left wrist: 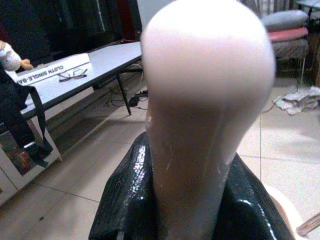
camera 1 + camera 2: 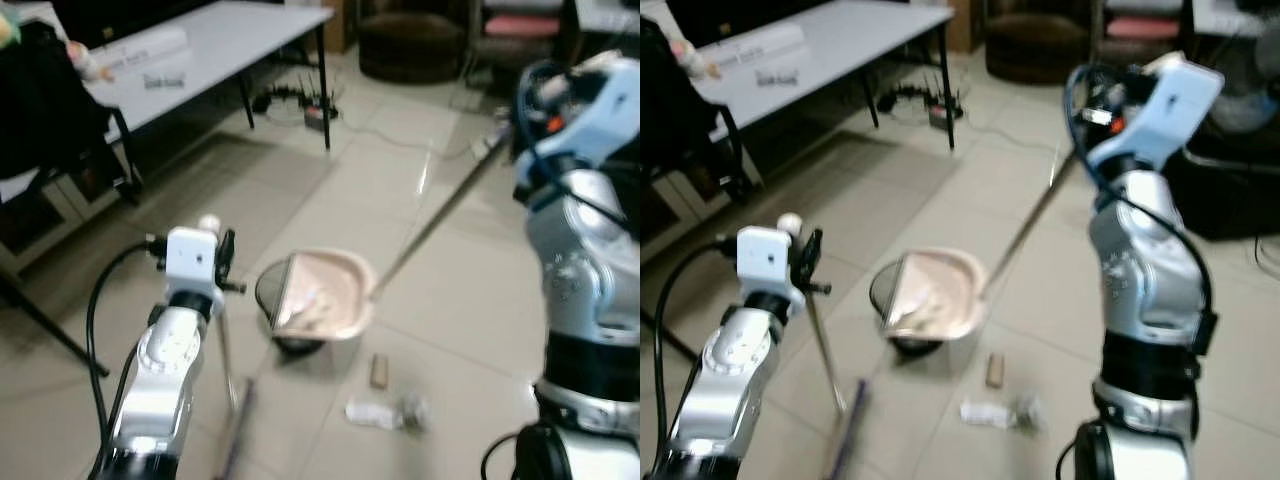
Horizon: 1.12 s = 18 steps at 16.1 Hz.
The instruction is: Sweep floor
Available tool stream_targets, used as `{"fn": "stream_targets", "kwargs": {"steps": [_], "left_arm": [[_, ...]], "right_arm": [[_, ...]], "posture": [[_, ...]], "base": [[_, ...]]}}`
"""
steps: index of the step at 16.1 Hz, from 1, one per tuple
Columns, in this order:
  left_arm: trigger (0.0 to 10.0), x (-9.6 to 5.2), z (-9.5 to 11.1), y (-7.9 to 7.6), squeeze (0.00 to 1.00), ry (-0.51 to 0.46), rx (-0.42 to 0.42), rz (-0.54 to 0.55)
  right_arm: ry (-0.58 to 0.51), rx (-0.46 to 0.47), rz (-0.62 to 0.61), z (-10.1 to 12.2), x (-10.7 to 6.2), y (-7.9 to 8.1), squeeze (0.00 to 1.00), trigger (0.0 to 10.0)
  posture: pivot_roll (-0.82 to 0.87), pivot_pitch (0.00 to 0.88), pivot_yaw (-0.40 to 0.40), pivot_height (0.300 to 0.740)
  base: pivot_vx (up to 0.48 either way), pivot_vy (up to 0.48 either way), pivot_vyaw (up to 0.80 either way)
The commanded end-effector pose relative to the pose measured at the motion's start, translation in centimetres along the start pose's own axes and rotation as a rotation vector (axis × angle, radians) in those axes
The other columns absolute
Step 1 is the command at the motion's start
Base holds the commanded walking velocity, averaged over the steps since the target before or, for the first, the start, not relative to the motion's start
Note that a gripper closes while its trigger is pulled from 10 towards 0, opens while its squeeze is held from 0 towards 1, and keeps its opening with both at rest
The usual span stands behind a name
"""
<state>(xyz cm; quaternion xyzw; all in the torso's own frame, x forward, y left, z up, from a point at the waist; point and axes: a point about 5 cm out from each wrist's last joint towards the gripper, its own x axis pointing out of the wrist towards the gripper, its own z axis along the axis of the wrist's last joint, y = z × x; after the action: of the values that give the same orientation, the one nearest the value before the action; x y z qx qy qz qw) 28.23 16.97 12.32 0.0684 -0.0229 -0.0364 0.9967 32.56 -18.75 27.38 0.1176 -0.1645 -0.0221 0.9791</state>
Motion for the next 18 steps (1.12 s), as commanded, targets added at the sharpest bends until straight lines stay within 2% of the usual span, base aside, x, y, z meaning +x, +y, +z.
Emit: {"fn": "stream_targets", "kwargs": {"steps": [1,13,18], "left_arm": [[10.0,0.16,0.85,0.64,0.00,-0.036,0.037,0.016],[10.0,0.13,0.71,0.40,0.00,-0.033,0.035,0.004],[10.0,0.13,0.63,0.25,0.00,-0.031,0.031,-0.004]], "right_arm": [[-0.064,0.030,0.041,1.23,0.02,1.25,0.00,10.0],[-0.064,0.034,0.029,1.14,-0.08,0.91,0.00,10.0],[-0.062,0.004,0.027,0.66,-0.04,0.85,0.00,10.0]], "posture": [[-0.06,0.000,0.068,0.740],[-0.07,0.000,0.070,0.740],[-0.07,0.000,0.067,0.740]], "base": [[0.390,0.000,0.00],[0.390,0.000,0.00],[0.389,0.000,0.00]]}}
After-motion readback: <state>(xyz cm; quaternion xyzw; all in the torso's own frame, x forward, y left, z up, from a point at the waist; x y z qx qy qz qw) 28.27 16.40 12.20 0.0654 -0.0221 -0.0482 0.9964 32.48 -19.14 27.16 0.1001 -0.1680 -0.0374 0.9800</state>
